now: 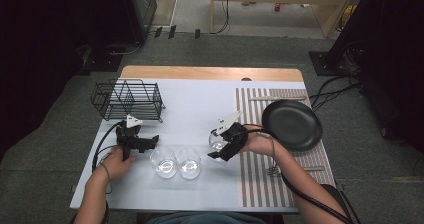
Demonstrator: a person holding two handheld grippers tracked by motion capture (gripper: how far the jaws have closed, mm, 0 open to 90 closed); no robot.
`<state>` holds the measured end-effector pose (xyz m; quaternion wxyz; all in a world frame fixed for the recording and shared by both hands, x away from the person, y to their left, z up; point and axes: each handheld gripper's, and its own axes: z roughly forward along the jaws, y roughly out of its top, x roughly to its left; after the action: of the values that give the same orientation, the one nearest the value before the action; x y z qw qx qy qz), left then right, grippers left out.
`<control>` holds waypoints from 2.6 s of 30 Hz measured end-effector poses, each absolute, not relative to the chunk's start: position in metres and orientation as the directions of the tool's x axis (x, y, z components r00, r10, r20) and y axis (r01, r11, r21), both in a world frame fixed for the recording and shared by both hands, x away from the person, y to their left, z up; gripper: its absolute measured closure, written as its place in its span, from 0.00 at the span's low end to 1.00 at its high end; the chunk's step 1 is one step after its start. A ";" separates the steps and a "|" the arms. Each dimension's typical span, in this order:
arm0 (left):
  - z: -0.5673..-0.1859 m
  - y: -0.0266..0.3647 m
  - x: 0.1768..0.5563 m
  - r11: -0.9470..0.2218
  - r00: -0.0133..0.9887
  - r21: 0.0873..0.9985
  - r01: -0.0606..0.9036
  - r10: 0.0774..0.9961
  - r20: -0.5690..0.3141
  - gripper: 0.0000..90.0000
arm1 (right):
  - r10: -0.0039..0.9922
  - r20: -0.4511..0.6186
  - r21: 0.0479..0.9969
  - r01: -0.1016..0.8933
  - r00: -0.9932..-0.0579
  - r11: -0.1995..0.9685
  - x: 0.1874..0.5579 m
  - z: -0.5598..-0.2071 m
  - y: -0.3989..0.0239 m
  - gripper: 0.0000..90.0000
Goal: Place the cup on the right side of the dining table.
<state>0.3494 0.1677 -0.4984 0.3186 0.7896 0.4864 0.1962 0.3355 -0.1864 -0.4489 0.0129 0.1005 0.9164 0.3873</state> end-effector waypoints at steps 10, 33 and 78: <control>-0.498 0.168 0.349 -0.325 0.451 0.694 0.643 0.893 0.000 0.00 | 0.201 0.059 0.706 0.183 -0.978 0.684 0.336 -0.450 -0.187 0.21; -0.498 0.168 0.349 -0.325 0.451 0.694 0.643 0.893 0.001 0.00 | 0.265 0.069 0.696 0.237 -0.962 0.678 0.344 -0.450 -0.193 0.21; -0.498 0.168 0.349 -0.324 0.450 0.694 0.643 0.893 -0.001 0.00 | 0.365 0.076 0.700 0.311 -0.928 0.643 0.356 -0.449 -0.206 0.21</control>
<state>0.3495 0.1677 -0.4984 0.3188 0.7896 0.4863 0.1960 0.3561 -0.2059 -0.4487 0.0359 0.1865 0.9057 0.3789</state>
